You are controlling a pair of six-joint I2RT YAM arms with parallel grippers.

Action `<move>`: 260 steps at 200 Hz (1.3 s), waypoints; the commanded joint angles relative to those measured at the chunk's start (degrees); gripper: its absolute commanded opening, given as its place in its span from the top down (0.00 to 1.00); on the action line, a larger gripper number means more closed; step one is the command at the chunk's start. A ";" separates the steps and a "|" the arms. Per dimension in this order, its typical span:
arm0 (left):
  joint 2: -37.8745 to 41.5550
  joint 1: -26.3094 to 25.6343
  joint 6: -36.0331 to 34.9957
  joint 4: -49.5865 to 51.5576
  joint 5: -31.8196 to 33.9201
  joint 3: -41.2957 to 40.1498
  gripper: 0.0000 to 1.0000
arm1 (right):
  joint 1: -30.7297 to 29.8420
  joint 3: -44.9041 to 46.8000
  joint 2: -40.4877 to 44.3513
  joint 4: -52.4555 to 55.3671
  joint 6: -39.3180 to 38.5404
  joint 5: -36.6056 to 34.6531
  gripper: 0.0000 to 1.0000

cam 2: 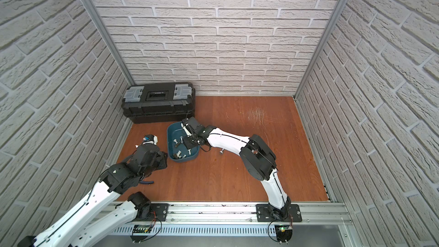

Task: Put the chess pieces into the storage box
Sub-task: Place the chess piece in the storage box, then pick up the chess piece at the center of the board.

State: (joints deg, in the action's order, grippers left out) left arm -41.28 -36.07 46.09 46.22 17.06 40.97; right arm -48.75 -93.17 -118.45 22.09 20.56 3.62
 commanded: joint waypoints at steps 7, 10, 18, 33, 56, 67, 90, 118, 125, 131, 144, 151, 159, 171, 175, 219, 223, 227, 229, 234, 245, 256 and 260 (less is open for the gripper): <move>-5.53 -1.56 -0.67 -4.47 -1.85 0.97 0.64 | 0.22 6.54 12.32 -0.08 -0.93 -5.15 0.58; -6.41 -1.82 -0.73 -5.12 -1.85 1.14 0.64 | 0.35 7.56 13.61 -0.19 -0.98 -5.83 0.58; -8.76 -2.85 -0.95 -6.62 -1.81 1.73 0.64 | 0.87 10.61 16.71 0.01 -0.83 -7.38 0.58; -13.87 -4.50 -1.52 -9.16 -1.90 3.44 0.63 | 2.41 16.35 22.35 1.19 -0.27 -10.30 0.58; -22.26 -6.86 -2.35 -12.51 -1.86 7.30 0.63 | 5.69 25.33 30.78 2.98 0.39 -12.78 0.58; -26.51 -7.78 -2.77 -14.42 -2.01 9.26 0.62 | 7.65 29.87 35.01 3.48 0.28 -13.37 0.58; -35.76 -9.75 -4.84 -16.40 -2.44 14.55 0.61 | 11.07 37.50 42.50 3.40 0.09 -13.93 0.58; -46.71 -12.10 -7.42 -16.69 -3.57 22.48 0.61 | 15.25 43.55 50.57 3.66 -0.83 -15.21 0.58; -49.20 -12.63 -7.57 -16.48 -3.86 24.48 0.60 | 16.34 44.31 52.28 4.28 -1.14 -16.54 0.58; -51.27 -13.07 -7.30 -16.33 -4.00 26.17 0.60 | 17.29 44.96 53.74 4.81 -1.40 -17.53 0.58; -55.27 -14.31 -6.51 -16.80 -4.62 29.23 0.59 | 19.67 46.27 56.28 5.74 -1.53 -19.78 0.57; -57.41 -15.16 -5.98 -16.98 -4.65 31.07 0.58 | 21.14 47.00 57.42 6.03 -1.53 -20.50 0.57; -59.47 -15.99 -4.92 -17.33 -4.61 32.98 0.58 | 22.78 47.84 58.58 6.28 -1.30 -20.83 0.57; -63.13 -16.93 -3.77 -17.48 -4.84 35.92 0.57 | 24.86 49.07 60.25 6.35 -0.30 -20.50 0.57; -64.27 -17.21 -3.14 -17.20 -4.54 37.01 0.57 | 25.35 49.50 60.92 6.11 0.05 -20.10 0.57; -73.11 -19.89 1.59 -17.25 -2.10 45.15 0.52 | 26.60 53.65 65.65 2.59 1.60 -18.09 0.57; -73.66 -20.06 1.88 -17.23 -1.99 45.70 0.52 | 26.67 53.67 65.47 2.61 1.39 -18.12 0.57; -74.24 -20.16 2.13 -17.14 -1.86 46.20 0.51 | 26.71 53.74 65.21 2.55 1.27 -18.25 0.57; -74.55 -20.24 2.33 -17.06 -1.79 46.41 0.51 | 26.81 53.76 65.13 2.53 1.18 -18.24 0.57; -75.19 -20.39 2.63 -17.11 -1.82 46.99 0.51 | 26.90 53.88 64.83 2.52 1.08 -18.20 0.57; -76.52 -20.85 2.70 -17.56 -2.08 48.02 0.50 | 27.16 54.22 64.41 2.12 1.14 -17.78 0.57; -77.94 -21.33 2.65 -16.94 -2.28 49.48 0.50 | 27.30 54.68 64.18 1.59 1.32 -17.04 0.57; -78.35 -21.49 2.61 -16.47 -2.29 49.98 0.50 | 27.31 54.88 64.14 1.41 1.42 -16.73 0.57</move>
State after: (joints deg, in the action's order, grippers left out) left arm -117.21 -56.64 47.22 29.56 13.87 87.83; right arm -22.02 -39.70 -54.11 26.94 21.23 -14.35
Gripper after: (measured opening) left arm 0.497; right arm 0.428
